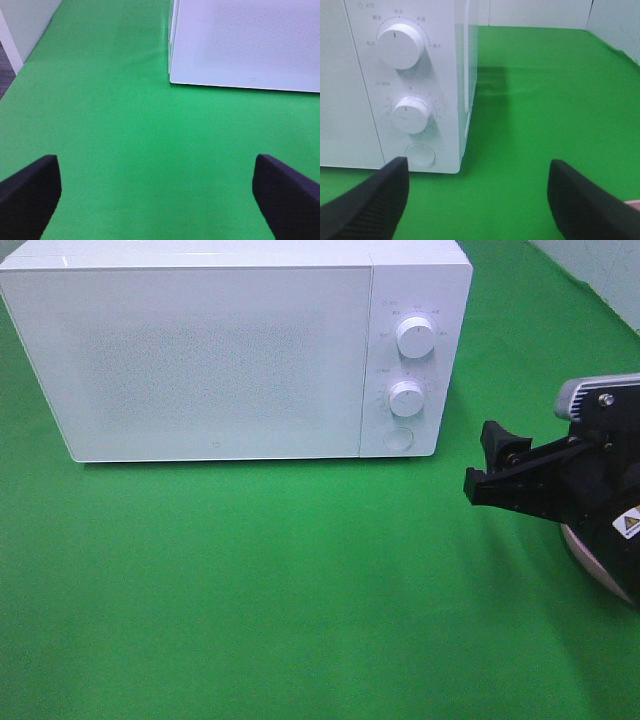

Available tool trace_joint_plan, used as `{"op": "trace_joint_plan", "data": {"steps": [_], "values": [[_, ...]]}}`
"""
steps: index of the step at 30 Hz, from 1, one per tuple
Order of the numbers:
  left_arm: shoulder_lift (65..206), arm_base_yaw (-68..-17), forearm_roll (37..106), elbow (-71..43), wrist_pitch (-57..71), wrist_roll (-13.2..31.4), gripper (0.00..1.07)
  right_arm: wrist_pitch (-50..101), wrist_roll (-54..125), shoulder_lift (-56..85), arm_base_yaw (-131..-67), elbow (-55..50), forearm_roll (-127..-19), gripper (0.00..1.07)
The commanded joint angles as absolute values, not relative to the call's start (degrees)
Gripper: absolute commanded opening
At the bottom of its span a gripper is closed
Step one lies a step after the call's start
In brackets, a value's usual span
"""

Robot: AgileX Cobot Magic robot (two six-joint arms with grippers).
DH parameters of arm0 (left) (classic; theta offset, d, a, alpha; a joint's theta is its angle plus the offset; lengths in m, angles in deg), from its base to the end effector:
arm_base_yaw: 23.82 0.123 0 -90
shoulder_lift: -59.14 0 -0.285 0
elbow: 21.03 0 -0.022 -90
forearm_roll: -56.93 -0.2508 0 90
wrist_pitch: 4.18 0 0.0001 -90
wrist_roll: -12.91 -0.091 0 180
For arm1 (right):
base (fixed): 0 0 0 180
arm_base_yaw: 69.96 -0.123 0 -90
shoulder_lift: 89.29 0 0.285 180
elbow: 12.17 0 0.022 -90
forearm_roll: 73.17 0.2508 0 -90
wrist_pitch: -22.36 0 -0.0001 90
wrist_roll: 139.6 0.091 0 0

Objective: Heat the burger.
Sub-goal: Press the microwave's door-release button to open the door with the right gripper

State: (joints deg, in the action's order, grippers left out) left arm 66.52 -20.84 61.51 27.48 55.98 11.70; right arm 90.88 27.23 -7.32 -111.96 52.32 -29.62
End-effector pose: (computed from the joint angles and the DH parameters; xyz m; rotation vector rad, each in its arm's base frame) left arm -0.0054 -0.0066 0.2786 -0.0277 2.0231 -0.0491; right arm 0.1911 0.0936 0.1592 -0.0404 1.7175 0.0065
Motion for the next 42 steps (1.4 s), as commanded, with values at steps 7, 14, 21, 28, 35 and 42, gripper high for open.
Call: {"op": "trace_joint_plan", "data": {"steps": [7, 14, 21, 28, 35, 42], "values": [[65.4, -21.2, 61.5, 27.6, 55.4, 11.7, 0.96, 92.7, 26.2, -13.2, -117.7, 46.7, -25.7, 0.73], [65.4, -21.2, 61.5, 27.6, 55.4, 11.7, 0.96, 92.2, 26.2, -16.9, -120.3, 42.8, -24.2, 0.73], [65.4, -21.2, 61.5, 27.6, 55.4, 11.7, 0.96, 90.8, 26.4, -18.7, -121.5, 41.3, -24.2, 0.73], [65.4, -21.2, 61.5, 27.6, 55.4, 11.7, 0.96, 90.7, 28.9, -18.7, -121.5, 41.3, -24.2, 0.73], [65.4, -21.2, 61.5, 27.6, 55.4, 11.7, 0.96, 91.0, 40.8, -18.7, -121.5, 41.3, -24.2, 0.70], [65.4, -21.2, 61.5, 27.6, 55.4, 11.7, 0.96, 90.8, 61.9, -18.7, -121.5, 41.3, -24.2, 0.60]]}}
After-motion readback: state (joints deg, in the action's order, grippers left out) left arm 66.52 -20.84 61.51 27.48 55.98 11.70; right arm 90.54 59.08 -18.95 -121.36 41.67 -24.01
